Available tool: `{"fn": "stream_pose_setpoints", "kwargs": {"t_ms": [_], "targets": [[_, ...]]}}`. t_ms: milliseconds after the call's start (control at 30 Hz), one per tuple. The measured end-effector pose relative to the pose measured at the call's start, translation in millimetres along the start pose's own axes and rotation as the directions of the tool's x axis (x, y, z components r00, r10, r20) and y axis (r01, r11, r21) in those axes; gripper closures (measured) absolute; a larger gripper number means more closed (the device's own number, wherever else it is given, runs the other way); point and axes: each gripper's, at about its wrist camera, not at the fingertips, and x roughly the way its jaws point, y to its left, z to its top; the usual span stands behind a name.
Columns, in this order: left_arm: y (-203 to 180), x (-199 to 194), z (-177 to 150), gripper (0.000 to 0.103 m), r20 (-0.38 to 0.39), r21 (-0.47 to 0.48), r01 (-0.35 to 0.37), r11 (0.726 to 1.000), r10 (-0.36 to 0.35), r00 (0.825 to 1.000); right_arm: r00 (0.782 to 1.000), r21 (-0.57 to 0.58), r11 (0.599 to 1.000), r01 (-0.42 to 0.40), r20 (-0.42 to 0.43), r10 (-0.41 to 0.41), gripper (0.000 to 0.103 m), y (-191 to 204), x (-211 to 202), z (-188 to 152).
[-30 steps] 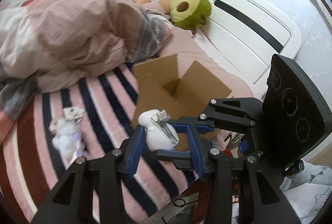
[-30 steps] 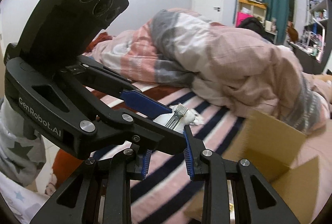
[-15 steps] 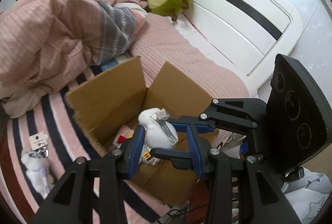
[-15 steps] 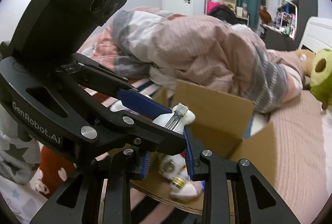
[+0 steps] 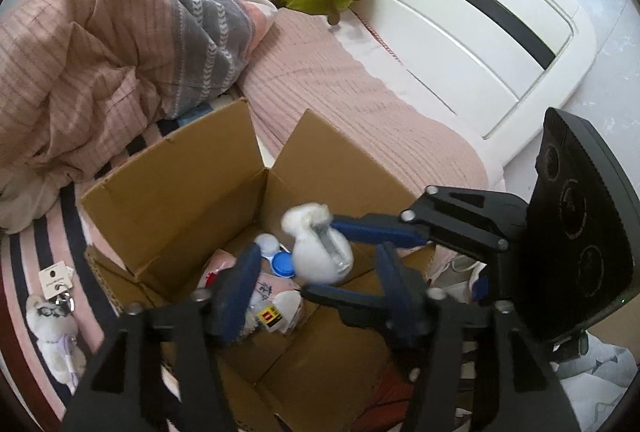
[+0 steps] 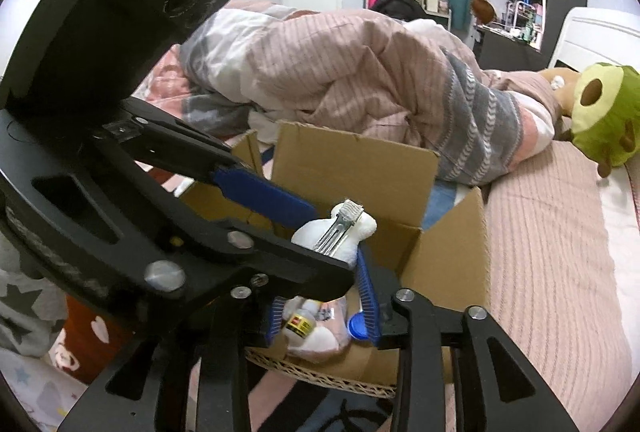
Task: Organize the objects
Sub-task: 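Carry the fluffy item into the box and open the right gripper, then move the right gripper back to the white plush keychain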
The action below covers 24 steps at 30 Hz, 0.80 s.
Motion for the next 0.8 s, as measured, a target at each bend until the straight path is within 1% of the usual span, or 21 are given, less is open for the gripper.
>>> {"fn": "stream_pose_setpoints", "kwargs": {"t_ms": [33, 67, 100, 133, 167, 300, 400, 567, 700, 800], "targets": [[-0.2, -2.5, -0.6, 0.037, 0.004, 0.001, -0.012, 1.000, 0.012, 1.000, 1.000, 0.006, 1.000, 0.002, -0.001, -0.002, 0.061, -0.9, -0.7, -0.8], [-0.7, -6.3, -1.3, 0.032, 0.012, 0.006, -0.026, 1.000, 0.026, 1.000, 1.000, 0.011, 1.000, 0.006, -0.001, -0.006, 0.057, -1.7, -2.1, -1.8], [-1.1, -9.5, -1.4, 0.027, 0.019, 0.010, -0.035, 0.999, 0.035, 0.999, 1.000, 0.011, 1.000, 0.018, 0.002, -0.018, 0.049, -0.9, -5.1, -2.9], [-1.3, -12.7, -1.8, 0.025, 0.027, 0.015, -0.043, 0.999, 0.043, 0.999, 1.000, 0.011, 1.000, 0.030, 0.007, -0.030, 0.045, -0.8, -6.7, -3.2], [-1.7, -16.8, -2.8, 0.021, 0.035, 0.018, -0.050, 0.999, 0.049, 0.998, 0.999, 0.010, 0.999, 0.039, 0.011, -0.039, 0.044, -0.8, -8.7, -3.4], [-3.0, -34.1, -8.0, 0.018, 0.063, 0.029, -0.079, 0.996, 0.077, 0.995, 0.999, 0.012, 0.999, 0.041, 0.014, -0.041, 0.041, 0.4, -13.2, -1.9], [-2.0, -47.8, -15.1, 0.017, 0.085, 0.029, -0.106, 0.994, 0.103, 0.991, 0.998, 0.001, 0.999, 0.054, 0.021, -0.054, 0.040, 5.2, -18.6, -1.8], [5.3, -71.6, -28.9, 0.017, 0.123, 0.012, -0.110, 0.994, 0.108, 0.987, 0.998, -0.007, 0.999, 0.043, 0.035, -0.043, 0.040, 15.8, -26.4, 2.6], [19.9, -95.6, -46.9, 0.017, 0.153, -0.026, -0.146, 0.989, 0.148, 0.977, 0.999, -0.015, 1.000, 0.015, 0.048, -0.014, 0.040, 31.2, -28.6, 8.8], [35.5, -116.2, -64.7, 0.017, 0.178, -0.062, -0.168, 0.984, 0.177, 0.968, 0.997, -0.033, 0.999, -0.029, 0.070, 0.031, 0.040, 50.9, -29.3, 17.2]]}}
